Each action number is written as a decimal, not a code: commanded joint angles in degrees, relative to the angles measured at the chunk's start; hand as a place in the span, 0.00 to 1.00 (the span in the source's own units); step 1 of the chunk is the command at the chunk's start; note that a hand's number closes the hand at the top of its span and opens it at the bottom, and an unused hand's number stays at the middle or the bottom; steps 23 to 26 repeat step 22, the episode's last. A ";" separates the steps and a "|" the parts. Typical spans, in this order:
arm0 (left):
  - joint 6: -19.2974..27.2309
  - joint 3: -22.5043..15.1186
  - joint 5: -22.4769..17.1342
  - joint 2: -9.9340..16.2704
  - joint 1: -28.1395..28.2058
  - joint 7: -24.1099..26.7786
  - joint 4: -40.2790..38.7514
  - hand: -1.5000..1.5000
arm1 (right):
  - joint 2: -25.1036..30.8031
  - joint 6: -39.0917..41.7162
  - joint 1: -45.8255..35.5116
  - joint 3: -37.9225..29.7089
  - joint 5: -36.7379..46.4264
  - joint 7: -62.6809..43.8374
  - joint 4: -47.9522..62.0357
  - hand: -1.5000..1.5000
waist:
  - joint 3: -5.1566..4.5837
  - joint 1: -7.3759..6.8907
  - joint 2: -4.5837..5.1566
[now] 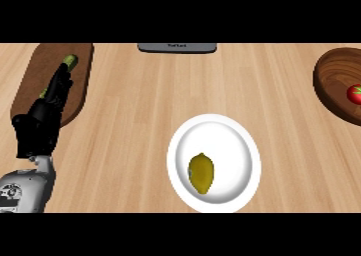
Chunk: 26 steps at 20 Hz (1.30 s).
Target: Pick the tomato from the plate and place it in the bowl
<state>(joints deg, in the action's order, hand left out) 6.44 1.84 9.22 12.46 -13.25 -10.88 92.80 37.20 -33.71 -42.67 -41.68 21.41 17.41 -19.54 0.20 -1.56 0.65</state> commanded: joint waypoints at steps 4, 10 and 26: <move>2.31 -1.36 2.41 -2.58 4.72 2.13 1.10 0.50 | 0.09 10.82 8.67 -3.81 -8.87 4.47 -8.09 0.00 | -0.26 2.61 -1.15; 1.78 1.79 1.72 -0.84 -0.77 0.62 -3.77 0.50 | -7.20 18.67 19.50 -2.06 -13.85 4.36 -23.70 0.00 | -0.36 3.56 -1.29; -0.33 1.48 1.91 -1.61 4.25 3.38 -0.27 0.50 | -20.47 19.99 41.85 2.43 -19.15 -5.66 -61.07 0.00 | -0.24 1.98 -0.77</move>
